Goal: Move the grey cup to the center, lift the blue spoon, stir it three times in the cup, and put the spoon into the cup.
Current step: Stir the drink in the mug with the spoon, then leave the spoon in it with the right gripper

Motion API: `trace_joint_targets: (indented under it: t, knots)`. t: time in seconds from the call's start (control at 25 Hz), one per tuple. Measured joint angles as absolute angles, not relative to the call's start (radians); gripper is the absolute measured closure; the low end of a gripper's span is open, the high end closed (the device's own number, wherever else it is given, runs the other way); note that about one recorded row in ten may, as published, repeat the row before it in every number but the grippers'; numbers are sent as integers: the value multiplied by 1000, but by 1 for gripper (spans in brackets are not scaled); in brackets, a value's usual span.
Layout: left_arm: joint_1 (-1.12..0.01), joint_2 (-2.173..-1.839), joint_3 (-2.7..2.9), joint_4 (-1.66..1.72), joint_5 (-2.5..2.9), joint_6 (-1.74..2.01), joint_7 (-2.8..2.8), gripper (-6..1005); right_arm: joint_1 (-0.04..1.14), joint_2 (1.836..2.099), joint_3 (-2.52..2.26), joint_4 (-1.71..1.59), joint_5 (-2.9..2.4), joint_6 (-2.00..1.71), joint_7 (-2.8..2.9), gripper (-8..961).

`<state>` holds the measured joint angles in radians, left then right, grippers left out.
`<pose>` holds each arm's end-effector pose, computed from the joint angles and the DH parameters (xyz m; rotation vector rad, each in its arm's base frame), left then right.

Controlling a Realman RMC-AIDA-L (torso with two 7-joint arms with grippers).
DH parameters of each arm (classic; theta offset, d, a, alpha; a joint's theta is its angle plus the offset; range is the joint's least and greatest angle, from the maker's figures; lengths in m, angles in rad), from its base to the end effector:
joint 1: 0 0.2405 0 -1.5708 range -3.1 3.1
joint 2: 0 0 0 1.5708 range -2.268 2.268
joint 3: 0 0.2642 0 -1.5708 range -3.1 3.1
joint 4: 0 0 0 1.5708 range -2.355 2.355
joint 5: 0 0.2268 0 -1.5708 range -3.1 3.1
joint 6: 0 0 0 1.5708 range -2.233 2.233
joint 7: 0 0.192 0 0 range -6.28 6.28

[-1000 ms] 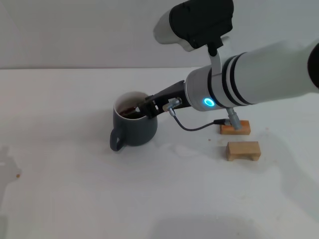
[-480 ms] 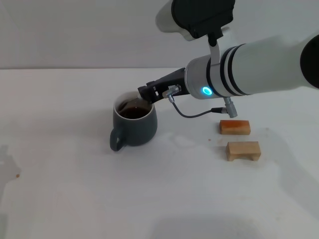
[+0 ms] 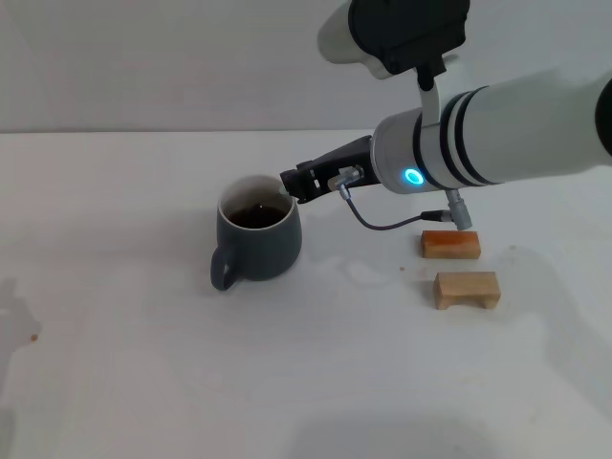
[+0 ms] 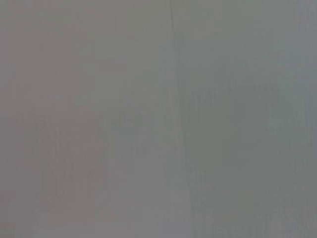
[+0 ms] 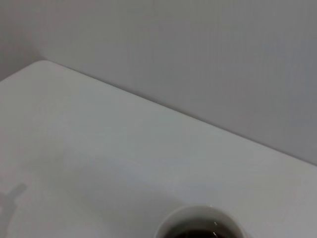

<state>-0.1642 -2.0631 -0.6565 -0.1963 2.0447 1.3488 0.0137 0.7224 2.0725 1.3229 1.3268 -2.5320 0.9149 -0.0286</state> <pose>-0.4065 0.2855 -0.0068 -1.4315 -0.5169 -0.5211 0.0703 0.4257 -0.1241 -2.4493 0.8599 0.0921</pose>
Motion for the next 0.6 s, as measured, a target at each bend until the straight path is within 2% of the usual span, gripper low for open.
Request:
trace_joint_targets:
  t: [0.6]
  knots:
    - [-164, -2063, -652, -196, 2051, 1349, 14, 1000, 689, 2079, 1305, 1422, -2524, 997, -20, 789]
